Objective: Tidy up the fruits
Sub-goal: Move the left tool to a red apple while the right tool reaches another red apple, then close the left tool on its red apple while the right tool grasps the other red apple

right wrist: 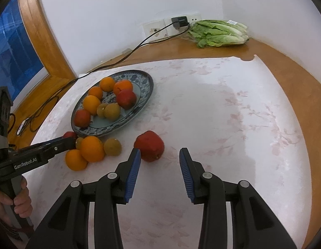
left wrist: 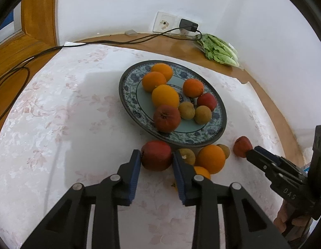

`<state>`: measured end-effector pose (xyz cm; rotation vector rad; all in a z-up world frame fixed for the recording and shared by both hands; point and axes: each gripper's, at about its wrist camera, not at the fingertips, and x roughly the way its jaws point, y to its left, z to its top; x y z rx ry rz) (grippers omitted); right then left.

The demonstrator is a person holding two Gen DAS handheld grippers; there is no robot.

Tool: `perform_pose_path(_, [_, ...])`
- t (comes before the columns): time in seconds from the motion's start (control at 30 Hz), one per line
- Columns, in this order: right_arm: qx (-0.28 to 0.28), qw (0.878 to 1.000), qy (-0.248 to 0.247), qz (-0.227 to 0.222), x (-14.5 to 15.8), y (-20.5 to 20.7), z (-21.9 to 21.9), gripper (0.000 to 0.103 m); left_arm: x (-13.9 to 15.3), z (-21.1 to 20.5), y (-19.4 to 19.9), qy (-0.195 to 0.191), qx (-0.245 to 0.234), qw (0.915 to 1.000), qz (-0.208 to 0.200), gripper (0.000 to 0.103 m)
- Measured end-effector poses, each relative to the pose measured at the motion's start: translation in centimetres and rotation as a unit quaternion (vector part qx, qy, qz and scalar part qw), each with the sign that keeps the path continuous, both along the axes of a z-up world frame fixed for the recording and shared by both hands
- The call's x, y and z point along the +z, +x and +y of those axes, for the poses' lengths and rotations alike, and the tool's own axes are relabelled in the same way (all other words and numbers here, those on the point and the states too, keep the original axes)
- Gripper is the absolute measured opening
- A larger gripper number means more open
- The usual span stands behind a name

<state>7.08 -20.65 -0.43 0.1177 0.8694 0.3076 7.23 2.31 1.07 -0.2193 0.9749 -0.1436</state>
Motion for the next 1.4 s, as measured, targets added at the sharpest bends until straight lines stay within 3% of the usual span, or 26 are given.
perform_pose_path(0.8, [0.021, 1.000, -0.006, 0.005, -1.0, 1.0, 1.7, 0.040, 0.4, 1.0, -1.1, 0.004, 0.023, 0.9997, 0.003, 0.032])
perform_pose_path(0.87, [0.018, 1.000, -0.009, 0.004, -1.1, 1.1, 1.7, 0.035, 0.6, 1.1, -1.3, 0.003, 0.023, 0.9997, 0.001, 0.032])
perform_pose_path(1.4, [0.018, 1.000, -0.006, 0.000, 0.1, -0.2, 2.2, 0.034, 1.3, 2.1, -2.4, -0.006, 0.032, 0.9994, -0.007, 0.032])
